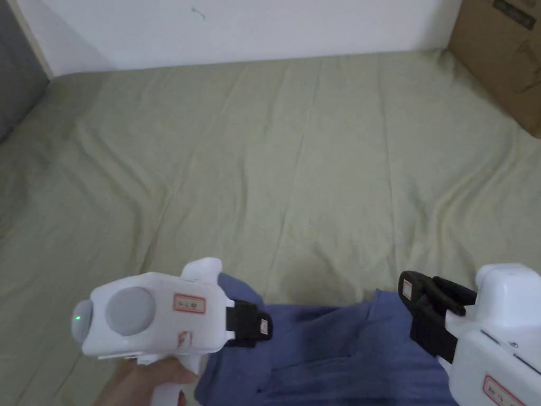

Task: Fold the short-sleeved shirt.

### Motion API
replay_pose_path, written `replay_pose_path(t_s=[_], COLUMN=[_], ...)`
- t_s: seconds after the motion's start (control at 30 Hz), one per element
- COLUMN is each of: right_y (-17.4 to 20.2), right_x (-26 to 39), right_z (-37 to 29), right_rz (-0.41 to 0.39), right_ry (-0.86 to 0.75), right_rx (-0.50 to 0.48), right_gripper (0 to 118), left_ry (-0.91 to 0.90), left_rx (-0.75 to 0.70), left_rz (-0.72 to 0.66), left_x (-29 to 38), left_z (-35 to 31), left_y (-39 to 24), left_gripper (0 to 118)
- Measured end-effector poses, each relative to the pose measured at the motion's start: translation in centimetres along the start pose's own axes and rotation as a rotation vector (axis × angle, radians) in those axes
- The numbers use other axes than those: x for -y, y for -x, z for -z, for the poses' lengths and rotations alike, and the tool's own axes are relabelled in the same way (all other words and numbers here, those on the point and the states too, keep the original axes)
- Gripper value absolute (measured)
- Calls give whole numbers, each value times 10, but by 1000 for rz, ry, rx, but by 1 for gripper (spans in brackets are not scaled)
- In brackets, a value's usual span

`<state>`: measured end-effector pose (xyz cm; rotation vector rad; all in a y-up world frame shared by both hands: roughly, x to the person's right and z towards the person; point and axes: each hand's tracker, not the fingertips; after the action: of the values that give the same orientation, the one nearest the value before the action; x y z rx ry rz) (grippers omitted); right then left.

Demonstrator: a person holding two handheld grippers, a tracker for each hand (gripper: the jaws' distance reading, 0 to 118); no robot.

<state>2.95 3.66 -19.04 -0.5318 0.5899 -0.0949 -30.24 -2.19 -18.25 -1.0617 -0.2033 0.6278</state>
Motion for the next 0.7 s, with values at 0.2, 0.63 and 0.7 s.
replay_pose_path(t_s=[0.2, 0.63, 0.7], right_y=[-40, -55, -55], right_x=[5, 18, 18], right_z=[-18, -15, -15], right_rz=[91, 129, 127], right_ry=[-9, 29, 30], right_rx=[81, 97, 93], right_gripper=[0, 0, 0], left_ry=[141, -29, -77], left_rx=[-54, 247, 144], left_rz=[40, -50, -82], left_x=[-15, -25, -23], left_z=[89, 6, -11], left_y=[-37, -54, -36], left_gripper=[12, 116, 107])
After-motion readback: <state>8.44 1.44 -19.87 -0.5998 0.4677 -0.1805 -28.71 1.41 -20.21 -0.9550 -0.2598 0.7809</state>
